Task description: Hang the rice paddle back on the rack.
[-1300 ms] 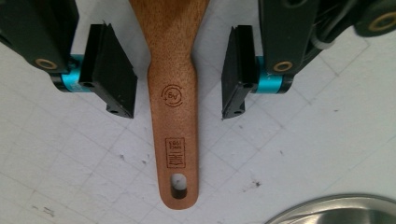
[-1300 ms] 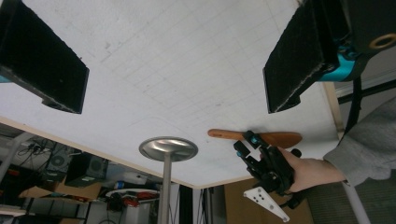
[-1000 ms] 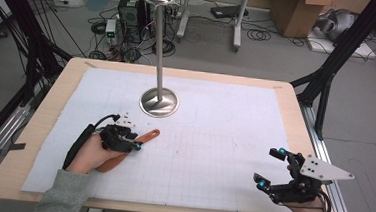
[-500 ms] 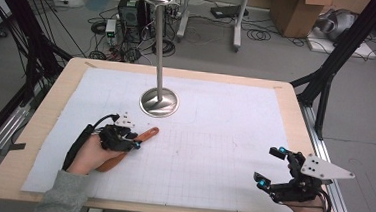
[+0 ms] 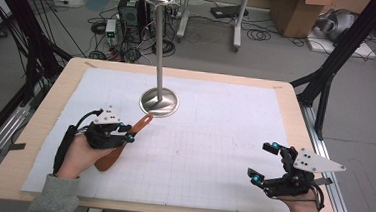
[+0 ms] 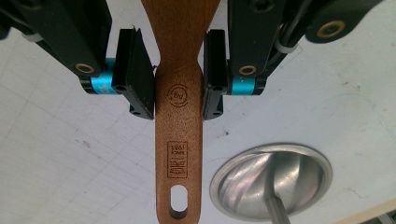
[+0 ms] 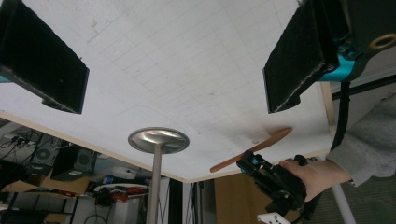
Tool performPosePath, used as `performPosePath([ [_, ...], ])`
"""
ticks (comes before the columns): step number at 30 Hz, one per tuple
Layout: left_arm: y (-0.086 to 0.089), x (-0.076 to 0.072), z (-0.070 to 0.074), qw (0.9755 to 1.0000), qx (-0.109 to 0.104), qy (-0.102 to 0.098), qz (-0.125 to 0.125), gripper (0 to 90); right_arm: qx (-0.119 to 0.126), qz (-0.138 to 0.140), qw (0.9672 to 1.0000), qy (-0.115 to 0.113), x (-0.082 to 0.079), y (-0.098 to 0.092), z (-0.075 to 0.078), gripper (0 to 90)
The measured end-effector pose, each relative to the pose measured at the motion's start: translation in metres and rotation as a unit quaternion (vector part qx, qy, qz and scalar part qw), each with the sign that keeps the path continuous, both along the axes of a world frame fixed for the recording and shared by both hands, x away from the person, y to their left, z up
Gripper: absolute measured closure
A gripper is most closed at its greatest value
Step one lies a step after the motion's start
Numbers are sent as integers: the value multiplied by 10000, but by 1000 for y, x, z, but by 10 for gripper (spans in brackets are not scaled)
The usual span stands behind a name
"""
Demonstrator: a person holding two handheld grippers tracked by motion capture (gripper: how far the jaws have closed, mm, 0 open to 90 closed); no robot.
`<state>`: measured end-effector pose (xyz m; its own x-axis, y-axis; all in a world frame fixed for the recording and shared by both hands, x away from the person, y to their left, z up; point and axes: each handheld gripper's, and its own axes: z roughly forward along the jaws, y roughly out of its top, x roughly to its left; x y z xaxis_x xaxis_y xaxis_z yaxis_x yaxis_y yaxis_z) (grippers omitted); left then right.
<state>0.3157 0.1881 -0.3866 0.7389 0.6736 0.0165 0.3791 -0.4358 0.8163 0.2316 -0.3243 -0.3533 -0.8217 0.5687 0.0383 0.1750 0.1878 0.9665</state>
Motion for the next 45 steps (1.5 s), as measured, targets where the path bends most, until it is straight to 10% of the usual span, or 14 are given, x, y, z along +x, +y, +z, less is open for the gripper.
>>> performPosePath([
  [20, 22, -31, 29, 9974, -288, -618, 239, 649, -3, 285, 9996, 26, 18, 24, 1, 56],
  [45, 39, -41, 38, 9925, -764, -841, 457, 650, -43, 338, 9994, 28, 28, 33, 0, 56],
])
